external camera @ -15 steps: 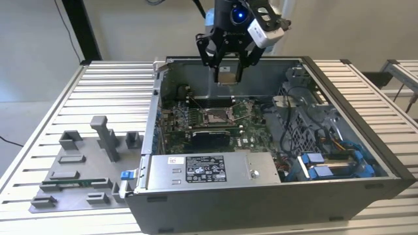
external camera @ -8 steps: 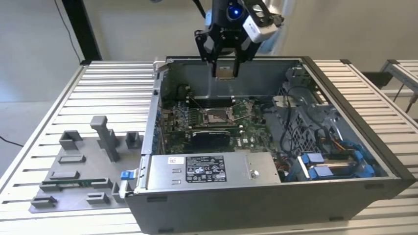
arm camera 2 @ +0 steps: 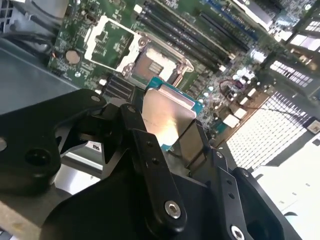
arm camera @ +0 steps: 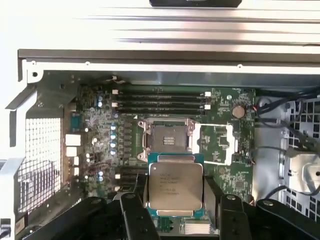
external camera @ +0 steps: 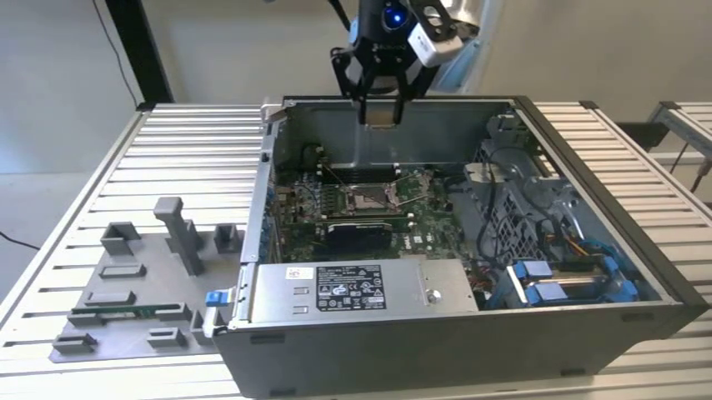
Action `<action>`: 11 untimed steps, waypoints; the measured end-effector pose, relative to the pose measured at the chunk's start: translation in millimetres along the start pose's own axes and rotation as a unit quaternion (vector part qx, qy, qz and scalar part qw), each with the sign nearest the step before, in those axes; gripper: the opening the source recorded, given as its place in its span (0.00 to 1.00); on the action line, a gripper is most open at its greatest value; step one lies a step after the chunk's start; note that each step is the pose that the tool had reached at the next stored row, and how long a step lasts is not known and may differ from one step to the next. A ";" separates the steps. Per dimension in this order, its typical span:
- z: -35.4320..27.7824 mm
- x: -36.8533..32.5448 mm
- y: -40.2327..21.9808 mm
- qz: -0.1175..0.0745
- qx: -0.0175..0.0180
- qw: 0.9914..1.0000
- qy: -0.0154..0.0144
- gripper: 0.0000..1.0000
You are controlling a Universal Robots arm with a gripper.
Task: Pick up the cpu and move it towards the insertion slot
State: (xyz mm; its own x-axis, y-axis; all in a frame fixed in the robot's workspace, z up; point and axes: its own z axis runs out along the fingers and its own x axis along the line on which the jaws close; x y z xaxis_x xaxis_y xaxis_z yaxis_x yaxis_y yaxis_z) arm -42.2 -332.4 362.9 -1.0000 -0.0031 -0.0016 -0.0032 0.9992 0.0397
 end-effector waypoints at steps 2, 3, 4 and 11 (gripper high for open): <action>1.4 -0.1 5.1 0.000 0.000 1.000 0.000 0.00; 1.8 -0.1 7.0 0.000 0.000 1.000 0.000 0.00; 2.2 -0.1 8.7 0.000 0.000 1.000 0.000 0.00; 3.1 -0.1 13.3 0.000 0.000 1.000 0.000 0.00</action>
State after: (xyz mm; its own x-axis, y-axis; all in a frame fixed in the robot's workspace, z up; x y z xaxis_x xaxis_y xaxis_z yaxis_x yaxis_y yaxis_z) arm -42.1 -318.9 360.3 -1.0000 -0.0041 -0.0009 -0.0041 0.9992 0.0397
